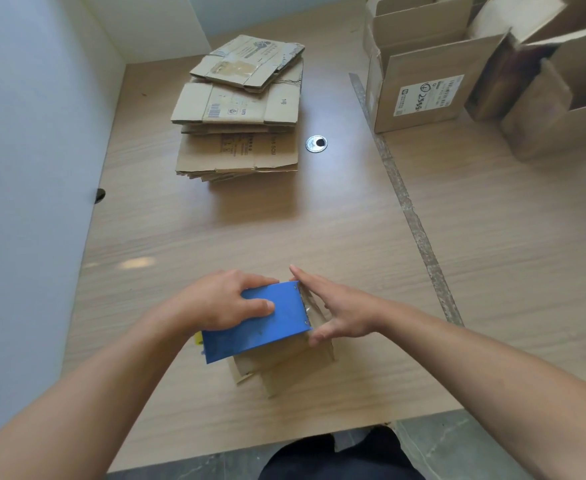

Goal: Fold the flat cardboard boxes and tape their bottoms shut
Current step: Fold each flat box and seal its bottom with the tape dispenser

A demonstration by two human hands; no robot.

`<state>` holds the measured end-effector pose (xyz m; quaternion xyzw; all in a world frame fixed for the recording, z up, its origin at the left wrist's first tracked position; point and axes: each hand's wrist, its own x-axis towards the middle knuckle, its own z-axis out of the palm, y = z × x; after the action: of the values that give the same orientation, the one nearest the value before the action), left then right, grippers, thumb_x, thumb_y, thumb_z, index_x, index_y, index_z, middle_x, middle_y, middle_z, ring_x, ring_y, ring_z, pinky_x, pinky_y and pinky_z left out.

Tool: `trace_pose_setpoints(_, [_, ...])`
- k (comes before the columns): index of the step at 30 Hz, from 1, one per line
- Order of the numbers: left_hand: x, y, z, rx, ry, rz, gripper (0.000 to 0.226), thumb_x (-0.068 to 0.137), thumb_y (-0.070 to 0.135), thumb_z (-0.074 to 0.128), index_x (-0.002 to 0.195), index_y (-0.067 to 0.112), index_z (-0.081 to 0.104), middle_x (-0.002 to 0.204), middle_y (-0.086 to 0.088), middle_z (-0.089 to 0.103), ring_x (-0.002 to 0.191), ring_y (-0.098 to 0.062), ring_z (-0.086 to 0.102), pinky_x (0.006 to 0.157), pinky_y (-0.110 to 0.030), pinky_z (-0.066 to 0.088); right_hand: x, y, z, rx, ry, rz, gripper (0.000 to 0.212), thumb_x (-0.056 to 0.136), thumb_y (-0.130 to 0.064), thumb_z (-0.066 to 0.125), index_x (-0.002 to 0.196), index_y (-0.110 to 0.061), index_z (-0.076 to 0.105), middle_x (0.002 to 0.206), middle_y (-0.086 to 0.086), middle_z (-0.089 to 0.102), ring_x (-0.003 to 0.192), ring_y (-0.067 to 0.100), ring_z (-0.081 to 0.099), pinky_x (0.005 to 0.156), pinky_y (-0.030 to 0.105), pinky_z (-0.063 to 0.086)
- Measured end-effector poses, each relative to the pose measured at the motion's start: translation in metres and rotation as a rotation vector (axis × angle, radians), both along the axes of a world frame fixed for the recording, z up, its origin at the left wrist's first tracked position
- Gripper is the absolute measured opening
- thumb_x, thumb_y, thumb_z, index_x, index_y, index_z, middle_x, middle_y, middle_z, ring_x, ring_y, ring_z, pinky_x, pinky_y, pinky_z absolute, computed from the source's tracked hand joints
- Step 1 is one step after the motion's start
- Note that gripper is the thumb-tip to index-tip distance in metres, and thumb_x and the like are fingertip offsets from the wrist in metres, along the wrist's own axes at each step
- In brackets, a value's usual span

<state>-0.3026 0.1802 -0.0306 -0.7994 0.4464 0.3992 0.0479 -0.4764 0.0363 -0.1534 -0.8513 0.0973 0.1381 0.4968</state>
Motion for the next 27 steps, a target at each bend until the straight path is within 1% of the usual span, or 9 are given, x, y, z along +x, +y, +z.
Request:
trace_pose_setpoints(5, [0.01,0.014,0.004,-0.008,0.085,0.029,0.036,0.093,0.046,0.058,0.125,0.06,0.052,0.117,0.021,0.064,0.103,-0.007,0.059,0.093,-0.032,0.048,0.002,-0.004,0.0,-0.045,0.011,0.067,0.121,0.078,-0.039,0.083,0.156,-0.032,-0.009,0.164,-0.006,0.008,0.148,0.007,0.012,0.117,0.02,0.016])
trace_pose_setpoints(9, [0.033,0.051,0.009,0.006,0.172,0.105,0.032,0.075,0.058,0.055,0.103,0.073,0.055,0.107,0.029,0.067,0.099,0.002,0.062,0.095,-0.031,0.049,0.002,-0.006,-0.002,-0.058,0.002,0.094,0.114,0.08,-0.042,0.08,0.153,-0.045,-0.008,0.161,-0.013,0.01,0.145,0.004,0.017,0.105,0.015,0.025])
trace_pose_setpoints(11, [0.047,0.074,0.01,0.021,0.212,0.139,0.041,0.07,0.064,0.053,0.111,0.071,0.055,0.108,0.03,0.067,0.099,0.001,0.064,0.097,-0.036,0.049,0.003,-0.006,-0.003,-0.076,-0.007,0.119,0.109,0.081,-0.046,0.078,0.147,-0.058,-0.008,0.159,-0.015,0.009,0.143,0.005,0.019,0.102,0.016,0.029])
trace_pose_setpoints(14, [0.058,0.1,0.009,0.016,0.255,0.157,0.048,0.071,0.068,0.052,0.119,0.067,0.054,0.111,0.029,0.067,0.101,0.0,0.064,0.098,-0.04,0.049,0.005,-0.007,-0.003,-0.093,0.009,0.152,0.102,0.082,-0.05,0.075,0.138,-0.073,-0.008,0.158,-0.016,0.008,0.145,0.01,0.02,0.107,0.025,0.033])
trace_pose_setpoints(18, [0.061,0.115,0.009,-0.017,0.313,0.187,0.037,0.079,0.056,0.055,0.115,0.067,0.057,0.107,0.025,0.069,0.098,-0.002,0.066,0.095,-0.038,0.05,0.007,-0.007,-0.003,-0.115,0.023,0.173,0.097,0.083,-0.05,0.074,0.138,-0.074,-0.003,0.157,-0.016,0.008,0.145,0.011,0.021,0.104,0.023,0.034])
trace_pose_setpoints(21, [0.068,0.134,0.006,-0.026,0.347,0.238,0.036,0.08,0.053,0.057,0.115,0.063,0.059,0.107,0.021,0.07,0.098,-0.005,0.067,0.095,-0.039,0.051,0.007,-0.006,0.0,-0.143,0.054,0.187,0.092,0.085,-0.05,0.072,0.138,-0.074,0.001,0.156,-0.016,0.007,0.144,0.013,0.023,0.103,0.021,0.033])
trace_pose_setpoints(23, [0.073,0.15,0.002,-0.033,0.37,0.292,0.035,0.082,0.052,0.061,0.117,0.057,0.062,0.11,0.018,0.071,0.099,-0.007,0.068,0.096,-0.04,0.051,0.007,-0.005,0.004,-0.162,0.062,0.198,0.088,0.086,-0.049,0.071,0.139,-0.07,0.005,0.157,-0.011,0.007,0.145,0.016,0.022,0.105,0.021,0.031])
trace_pose_setpoints(25, [0.075,0.165,-0.003,-0.037,0.412,0.346,0.028,0.091,0.044,0.064,0.117,0.055,0.063,0.112,0.015,0.071,0.1,-0.008,0.069,0.096,-0.037,0.051,0.008,-0.004,0.008,-0.184,0.08,0.215,0.083,0.087,-0.047,0.071,0.141,-0.065,0.01,0.159,-0.003,0.007,0.147,0.019,0.019,0.11,0.023,0.026])
trace_pose_setpoints(27, [0.074,0.173,-0.009,-0.05,0.45,0.367,0.031,0.089,0.044,0.064,0.118,0.052,0.064,0.113,0.012,0.072,0.101,-0.011,0.069,0.095,-0.037,0.051,0.009,-0.003,0.011,-0.208,0.104,0.239,0.078,0.089,-0.045,0.069,0.142,-0.062,0.015,0.159,0.002,0.007,0.148,0.022,0.017,0.115,0.026,0.019])
